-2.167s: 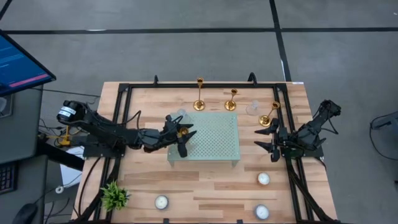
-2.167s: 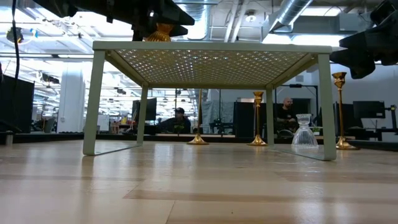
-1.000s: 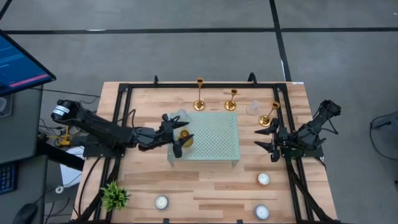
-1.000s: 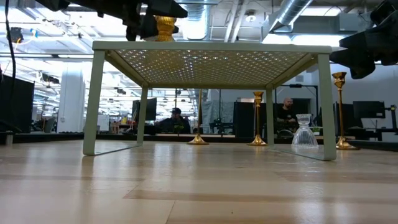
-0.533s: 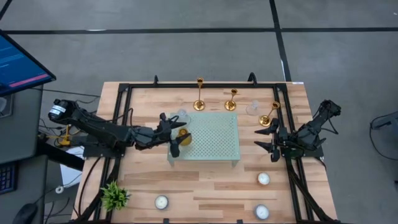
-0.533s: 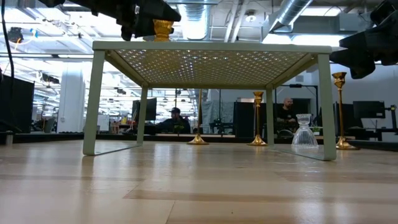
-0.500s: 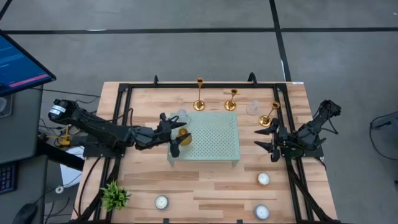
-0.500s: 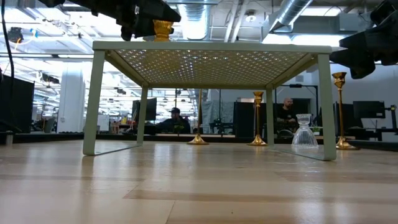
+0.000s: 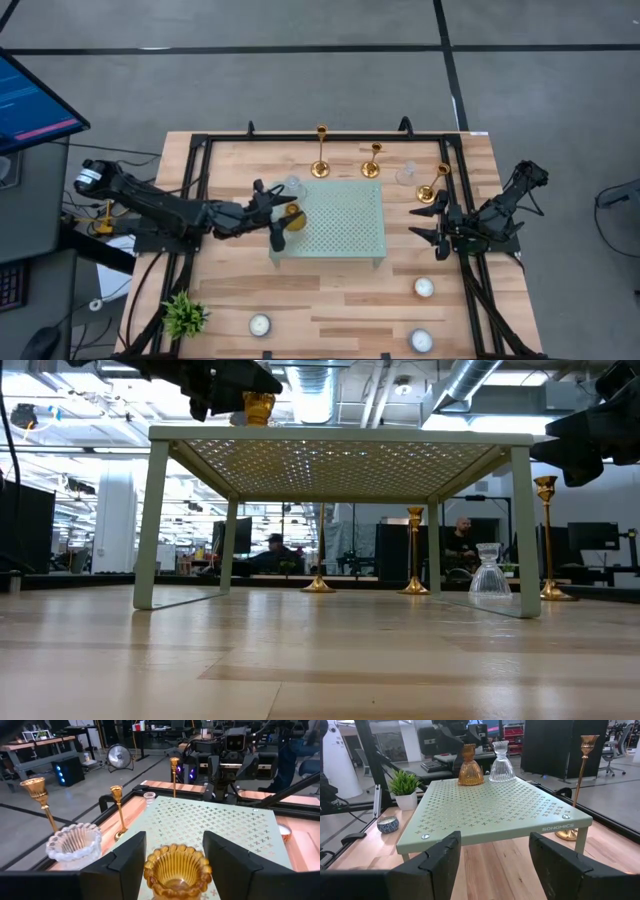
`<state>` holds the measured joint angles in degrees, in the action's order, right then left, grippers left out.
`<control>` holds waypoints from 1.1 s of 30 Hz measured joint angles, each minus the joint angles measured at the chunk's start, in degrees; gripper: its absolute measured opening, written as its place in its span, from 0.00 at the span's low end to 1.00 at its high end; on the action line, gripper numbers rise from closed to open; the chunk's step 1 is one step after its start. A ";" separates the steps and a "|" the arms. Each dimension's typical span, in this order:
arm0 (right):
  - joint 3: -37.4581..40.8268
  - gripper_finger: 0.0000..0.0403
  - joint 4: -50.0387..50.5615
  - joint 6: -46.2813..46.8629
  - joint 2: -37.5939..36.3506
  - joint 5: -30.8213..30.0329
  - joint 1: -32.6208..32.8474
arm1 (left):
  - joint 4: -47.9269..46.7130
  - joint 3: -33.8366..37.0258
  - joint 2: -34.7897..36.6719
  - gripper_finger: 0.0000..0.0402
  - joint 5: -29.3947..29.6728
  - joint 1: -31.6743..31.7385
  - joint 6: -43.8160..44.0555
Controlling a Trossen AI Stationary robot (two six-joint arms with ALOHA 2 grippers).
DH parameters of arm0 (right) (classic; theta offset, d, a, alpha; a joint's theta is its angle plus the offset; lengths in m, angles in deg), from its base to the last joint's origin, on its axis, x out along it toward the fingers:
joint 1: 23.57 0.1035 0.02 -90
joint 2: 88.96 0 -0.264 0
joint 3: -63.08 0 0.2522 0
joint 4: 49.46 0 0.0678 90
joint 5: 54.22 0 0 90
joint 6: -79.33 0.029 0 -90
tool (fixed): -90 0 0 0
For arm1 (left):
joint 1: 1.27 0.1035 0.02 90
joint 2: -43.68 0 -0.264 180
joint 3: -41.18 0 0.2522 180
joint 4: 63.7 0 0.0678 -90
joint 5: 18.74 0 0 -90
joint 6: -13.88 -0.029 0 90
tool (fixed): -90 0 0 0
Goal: Pick & Place candle stick holders
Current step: Put the yellow glass candle holder on the shelf, then put the transparent glass candle holder on the shelf
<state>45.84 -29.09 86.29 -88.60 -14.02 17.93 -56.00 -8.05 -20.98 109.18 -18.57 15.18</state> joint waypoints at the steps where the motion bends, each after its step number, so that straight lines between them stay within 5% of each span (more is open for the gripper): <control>1: 0.00 0.56 0.00 0.00 0.00 -0.02 0.00 | -0.03 0.00 0.25 0.49 -0.01 0.00 0.00; 15: 0.02 0.56 0.00 0.03 0.00 0.00 -0.02 | -0.59 -0.02 1.54 0.50 -0.01 -1.25 0.50; 26: 0.17 0.56 -0.91 0.13 -0.01 -1.46 -0.01 | -0.98 0.00 8.47 0.65 3.63 -3.89 0.46; 33: 0.33 0.56 -17.85 -0.73 0.00 -10.38 0.00 | -0.40 -0.02 18.98 0.66 8.68 -3.91 0.44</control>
<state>46.17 -46.94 85.56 -88.60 -24.41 17.93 -56.40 -8.07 -2.00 117.87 -22.48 15.62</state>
